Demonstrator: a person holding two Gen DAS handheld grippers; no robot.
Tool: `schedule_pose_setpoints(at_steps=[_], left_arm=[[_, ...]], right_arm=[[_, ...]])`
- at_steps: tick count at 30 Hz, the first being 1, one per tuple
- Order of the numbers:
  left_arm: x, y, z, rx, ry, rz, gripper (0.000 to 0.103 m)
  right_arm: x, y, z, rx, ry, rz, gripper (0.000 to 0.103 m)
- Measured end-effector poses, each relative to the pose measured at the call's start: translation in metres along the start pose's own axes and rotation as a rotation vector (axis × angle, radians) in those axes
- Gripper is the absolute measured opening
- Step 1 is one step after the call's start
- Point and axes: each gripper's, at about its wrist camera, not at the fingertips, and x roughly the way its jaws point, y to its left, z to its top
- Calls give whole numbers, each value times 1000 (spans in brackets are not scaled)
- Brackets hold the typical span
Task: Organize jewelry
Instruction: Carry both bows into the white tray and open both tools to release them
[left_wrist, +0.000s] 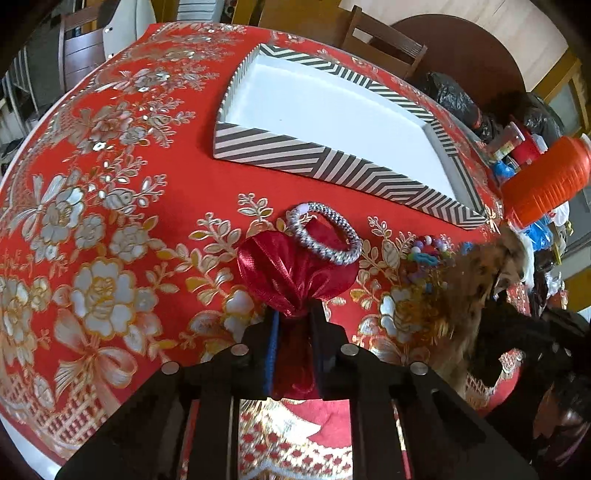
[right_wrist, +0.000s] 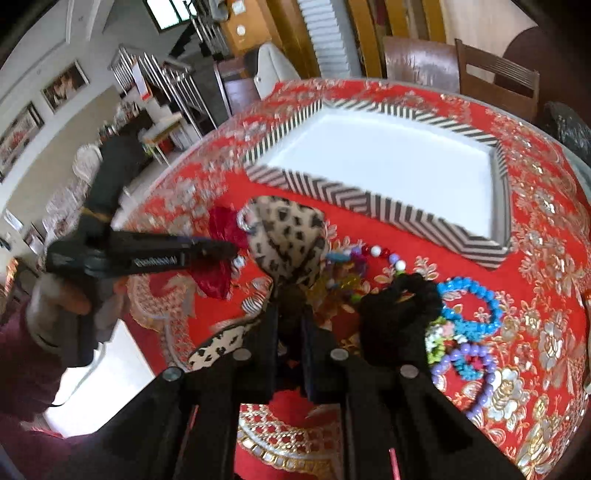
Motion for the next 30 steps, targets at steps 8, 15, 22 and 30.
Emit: schedule_pose_setpoints(at_steps=[8, 15, 22, 30], left_arm=[[-46, 8, -8, 32, -55, 40, 13], [-67, 4, 19, 33, -148, 43, 13], [-66, -9, 55, 58, -213, 71, 13], [-42, -14, 101, 71, -235, 139, 13]], right_arm=[[-24, -2, 14, 10, -71, 29, 11], [-31, -11, 31, 27, -115, 14, 11], [-38, -27, 57, 49, -165, -29, 11], [-29, -71, 100, 119, -200, -106, 11]])
